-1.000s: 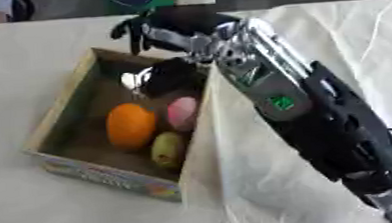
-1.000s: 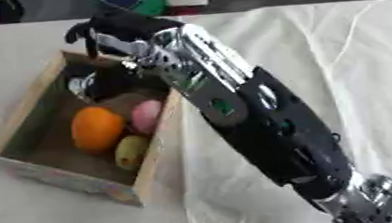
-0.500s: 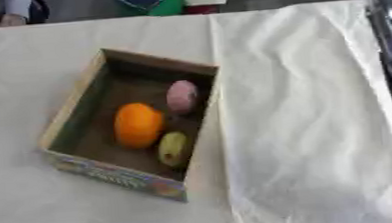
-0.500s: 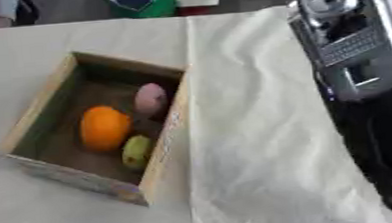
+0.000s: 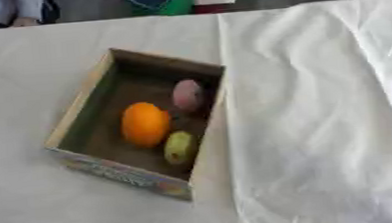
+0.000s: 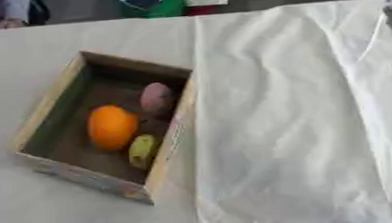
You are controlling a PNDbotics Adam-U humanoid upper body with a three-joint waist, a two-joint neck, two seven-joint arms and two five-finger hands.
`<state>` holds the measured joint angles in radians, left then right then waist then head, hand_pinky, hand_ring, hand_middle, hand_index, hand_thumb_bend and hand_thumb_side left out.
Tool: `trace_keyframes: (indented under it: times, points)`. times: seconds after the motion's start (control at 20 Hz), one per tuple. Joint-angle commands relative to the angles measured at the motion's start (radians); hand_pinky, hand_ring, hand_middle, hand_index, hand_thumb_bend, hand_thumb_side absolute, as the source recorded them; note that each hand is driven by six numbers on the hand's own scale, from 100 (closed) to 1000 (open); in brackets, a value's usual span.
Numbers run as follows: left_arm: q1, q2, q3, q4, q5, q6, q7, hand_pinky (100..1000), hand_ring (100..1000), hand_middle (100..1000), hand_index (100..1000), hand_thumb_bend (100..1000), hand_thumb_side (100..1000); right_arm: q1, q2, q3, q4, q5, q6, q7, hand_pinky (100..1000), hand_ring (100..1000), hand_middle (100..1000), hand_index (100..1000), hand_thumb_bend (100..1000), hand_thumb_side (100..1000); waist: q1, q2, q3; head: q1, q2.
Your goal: Pick up objects on the table and place them in the box.
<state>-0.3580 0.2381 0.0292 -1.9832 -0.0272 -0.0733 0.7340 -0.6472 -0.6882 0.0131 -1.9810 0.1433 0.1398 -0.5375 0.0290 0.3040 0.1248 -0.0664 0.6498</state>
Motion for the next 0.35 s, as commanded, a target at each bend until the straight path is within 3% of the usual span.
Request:
trace_keyframes:
  times: [0.05, 0.35]
  points:
    - [-0.004, 0.028, 0.012, -0.017, -0.008, -0.006, 0.004, 455, 606, 606, 735, 100, 966, 0.049, -0.065, -0.037, -0.019, -0.011, -0.104, -0.130, 711, 695, 597, 772, 100, 540, 0.000, -0.013, 0.001, 0.014, -0.003]
    - [-0.006, 0.030, 0.015, -0.017, -0.012, -0.009, 0.006, 455, 605, 605, 734, 100, 966, 0.167, -0.060, -0.087, -0.019, 0.022, -0.187, -0.250, 683, 645, 561, 742, 100, 451, -0.003, -0.009, -0.003, 0.022, 0.002]
